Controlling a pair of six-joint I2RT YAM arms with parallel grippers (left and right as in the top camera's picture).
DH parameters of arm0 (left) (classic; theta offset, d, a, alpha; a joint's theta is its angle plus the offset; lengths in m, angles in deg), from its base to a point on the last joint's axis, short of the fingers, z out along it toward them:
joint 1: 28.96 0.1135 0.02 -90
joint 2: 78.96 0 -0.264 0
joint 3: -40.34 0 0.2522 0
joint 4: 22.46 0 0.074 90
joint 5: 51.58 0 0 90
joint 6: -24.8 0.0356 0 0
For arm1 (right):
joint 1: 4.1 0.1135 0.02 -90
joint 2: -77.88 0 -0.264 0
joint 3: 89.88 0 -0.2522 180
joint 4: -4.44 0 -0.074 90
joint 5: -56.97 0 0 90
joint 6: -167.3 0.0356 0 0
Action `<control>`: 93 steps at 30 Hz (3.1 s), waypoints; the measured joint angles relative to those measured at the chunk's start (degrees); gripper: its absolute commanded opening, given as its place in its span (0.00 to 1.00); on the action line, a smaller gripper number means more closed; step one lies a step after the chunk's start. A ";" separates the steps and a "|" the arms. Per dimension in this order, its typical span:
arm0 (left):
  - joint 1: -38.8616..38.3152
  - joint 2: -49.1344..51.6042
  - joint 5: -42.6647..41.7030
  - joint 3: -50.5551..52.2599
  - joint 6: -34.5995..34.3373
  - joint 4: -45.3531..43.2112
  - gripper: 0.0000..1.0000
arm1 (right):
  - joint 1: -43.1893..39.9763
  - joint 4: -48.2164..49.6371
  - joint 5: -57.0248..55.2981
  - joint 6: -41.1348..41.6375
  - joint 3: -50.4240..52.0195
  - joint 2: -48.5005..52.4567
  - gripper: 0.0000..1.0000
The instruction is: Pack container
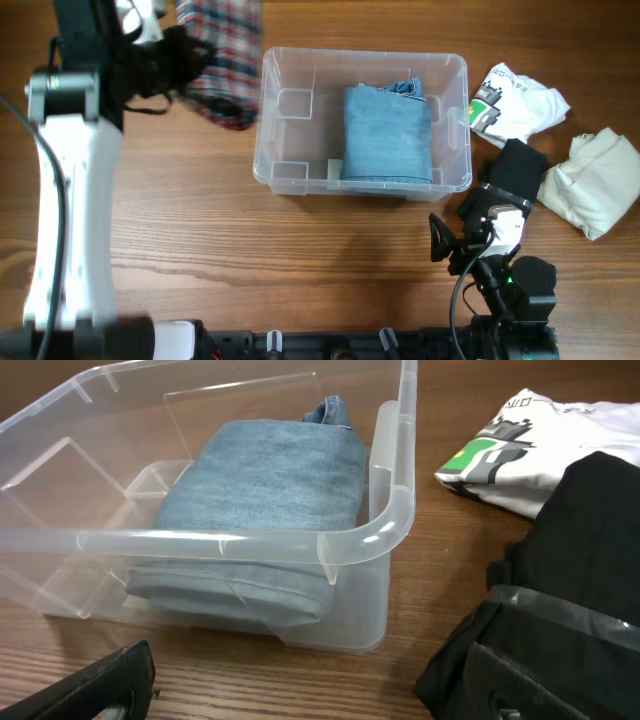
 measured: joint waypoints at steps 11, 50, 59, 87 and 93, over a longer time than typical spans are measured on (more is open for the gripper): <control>-29.44 15.12 22.29 1.14 -25.18 -1.86 0.04 | 0.00 0.00 0.02 -0.02 0.00 0.00 1.00; -28.76 29.27 38.05 0.98 -17.25 -0.61 0.04 | 0.00 0.00 0.02 -0.02 -0.02 0.00 1.00; -29.07 36.26 38.60 -1.55 -16.94 1.44 0.04 | 0.00 0.00 0.02 0.00 0.00 0.00 1.00; -30.91 34.32 47.45 -14.05 -11.04 11.28 0.13 | 0.00 0.00 0.02 0.00 0.00 0.00 1.00; -30.88 32.22 49.48 -12.37 -10.19 14.19 0.14 | 0.00 0.00 0.02 0.00 0.00 0.00 1.00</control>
